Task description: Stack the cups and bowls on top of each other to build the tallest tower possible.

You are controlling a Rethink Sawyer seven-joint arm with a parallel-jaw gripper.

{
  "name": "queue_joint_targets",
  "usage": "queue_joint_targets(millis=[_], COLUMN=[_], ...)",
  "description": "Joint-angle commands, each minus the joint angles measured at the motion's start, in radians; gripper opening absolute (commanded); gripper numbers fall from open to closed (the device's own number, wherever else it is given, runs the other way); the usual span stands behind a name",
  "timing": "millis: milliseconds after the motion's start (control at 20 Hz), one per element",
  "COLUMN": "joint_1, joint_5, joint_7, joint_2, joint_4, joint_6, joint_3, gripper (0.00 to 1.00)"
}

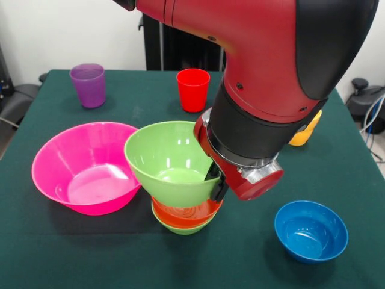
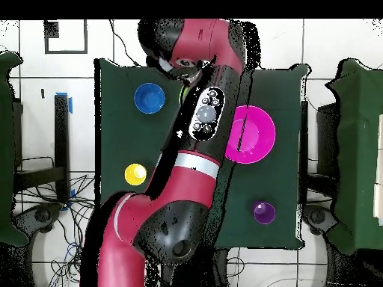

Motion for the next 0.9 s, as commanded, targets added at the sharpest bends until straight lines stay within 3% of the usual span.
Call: queue_joint_targets(millis=[50,900], joint_1=[0.019,0.023], joint_5=[-0.034,-0.013], joint_7=[0.038,0.041], joint_2=[0.028,0.023], joint_4=[0.092,0.097], joint_6=[-0.064,-0.019], joint_3=[0.113,0.131], gripper=[0.0,0.0])
